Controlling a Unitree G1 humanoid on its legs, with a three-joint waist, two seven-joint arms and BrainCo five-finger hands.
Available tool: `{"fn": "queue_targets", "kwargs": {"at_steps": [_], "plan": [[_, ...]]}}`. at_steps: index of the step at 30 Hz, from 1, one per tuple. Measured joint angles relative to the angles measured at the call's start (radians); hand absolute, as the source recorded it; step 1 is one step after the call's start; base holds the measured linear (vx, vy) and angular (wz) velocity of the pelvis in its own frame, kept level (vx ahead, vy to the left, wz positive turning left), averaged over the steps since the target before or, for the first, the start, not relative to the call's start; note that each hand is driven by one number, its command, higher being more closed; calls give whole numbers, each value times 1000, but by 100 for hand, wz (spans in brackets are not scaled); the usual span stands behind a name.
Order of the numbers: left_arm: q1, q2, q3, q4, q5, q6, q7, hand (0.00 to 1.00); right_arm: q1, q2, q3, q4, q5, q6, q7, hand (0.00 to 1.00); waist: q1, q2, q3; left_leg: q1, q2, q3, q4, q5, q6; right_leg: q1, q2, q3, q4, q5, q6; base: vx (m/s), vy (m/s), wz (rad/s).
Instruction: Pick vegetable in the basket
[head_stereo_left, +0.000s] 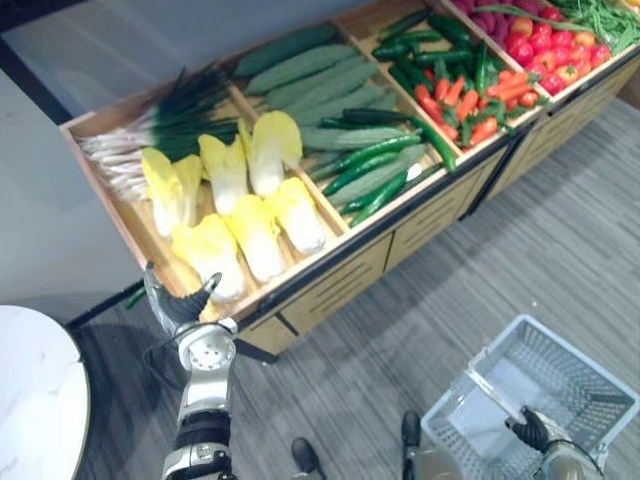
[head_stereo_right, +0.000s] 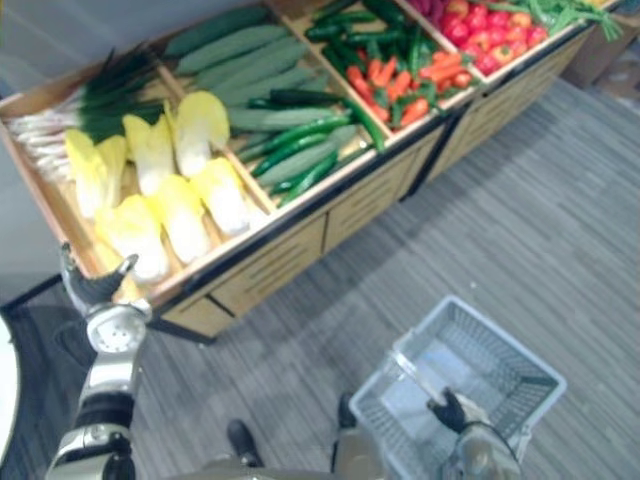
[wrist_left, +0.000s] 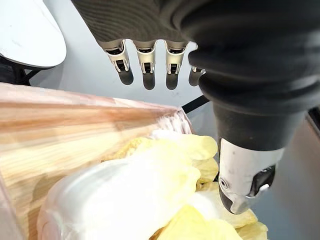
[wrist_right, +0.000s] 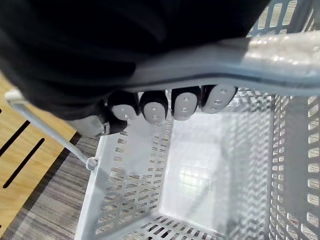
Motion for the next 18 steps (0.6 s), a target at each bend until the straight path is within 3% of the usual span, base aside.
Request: {"fn": "queue_targets", "kwargs": {"at_steps": [11, 18], "plan": [[-66, -1, 10, 70, -40, 4, 48, 0, -36, -1, 46, -5, 0, -12, -32, 100, -3, -10, 29, -26, 0, 27, 0, 4, -5, -43, 2, 26, 0, 5, -7, 31, -28, -7], [-101, -1, 11, 137, -40, 34, 75, 0, -48, -1, 57, -5, 1, -20, -43, 100, -4, -20, 59, -14, 0, 37, 0, 4, -5, -49, 1, 45, 13, 5, -7, -6, -25, -8]]}}
